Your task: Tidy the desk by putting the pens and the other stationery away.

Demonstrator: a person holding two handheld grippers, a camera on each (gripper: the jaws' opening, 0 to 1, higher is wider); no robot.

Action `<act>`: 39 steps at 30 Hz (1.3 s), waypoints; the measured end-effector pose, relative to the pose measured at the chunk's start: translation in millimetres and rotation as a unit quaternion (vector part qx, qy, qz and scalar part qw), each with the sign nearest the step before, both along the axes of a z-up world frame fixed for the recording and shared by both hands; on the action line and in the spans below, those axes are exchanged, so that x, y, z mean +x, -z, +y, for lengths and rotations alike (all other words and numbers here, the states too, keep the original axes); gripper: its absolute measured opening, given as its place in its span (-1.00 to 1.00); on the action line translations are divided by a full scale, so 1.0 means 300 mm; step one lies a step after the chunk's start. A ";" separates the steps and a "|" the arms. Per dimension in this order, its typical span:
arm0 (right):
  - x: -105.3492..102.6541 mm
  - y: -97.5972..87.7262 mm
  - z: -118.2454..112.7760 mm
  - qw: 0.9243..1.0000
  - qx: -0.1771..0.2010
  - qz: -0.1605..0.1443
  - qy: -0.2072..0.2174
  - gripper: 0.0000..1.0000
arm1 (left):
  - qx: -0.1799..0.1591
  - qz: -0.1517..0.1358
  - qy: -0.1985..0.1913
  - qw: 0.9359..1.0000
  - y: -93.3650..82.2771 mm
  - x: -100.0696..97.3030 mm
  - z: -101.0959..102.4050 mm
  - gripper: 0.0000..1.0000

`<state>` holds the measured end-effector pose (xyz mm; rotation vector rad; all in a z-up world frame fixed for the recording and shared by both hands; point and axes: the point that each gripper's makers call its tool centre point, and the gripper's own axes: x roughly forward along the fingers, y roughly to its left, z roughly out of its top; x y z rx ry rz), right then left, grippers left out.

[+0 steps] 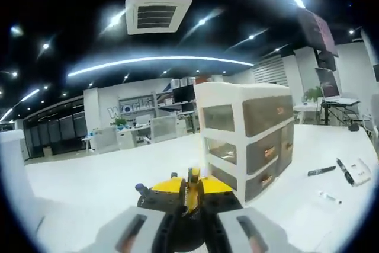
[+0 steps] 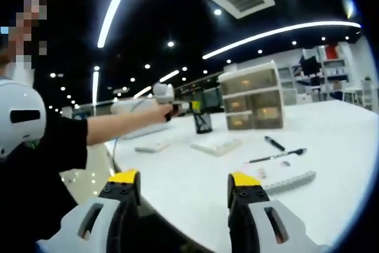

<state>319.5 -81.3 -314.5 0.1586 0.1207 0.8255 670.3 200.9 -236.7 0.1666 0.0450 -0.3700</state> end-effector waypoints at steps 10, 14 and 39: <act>-0.007 -0.005 0.011 1.000 0.003 -0.002 -0.003 0.12 | -0.002 -0.011 0.000 1.000 -0.023 -0.044 0.001 -0.53; -0.008 -0.006 0.019 1.000 0.003 -0.002 -0.006 0.12 | 0.006 -0.020 0.006 1.000 -0.029 -0.091 -0.014 -0.44; -0.034 -0.025 0.061 1.000 0.006 -0.008 -0.020 0.12 | -0.071 -0.006 0.098 0.993 -0.009 -0.500 -0.100 0.01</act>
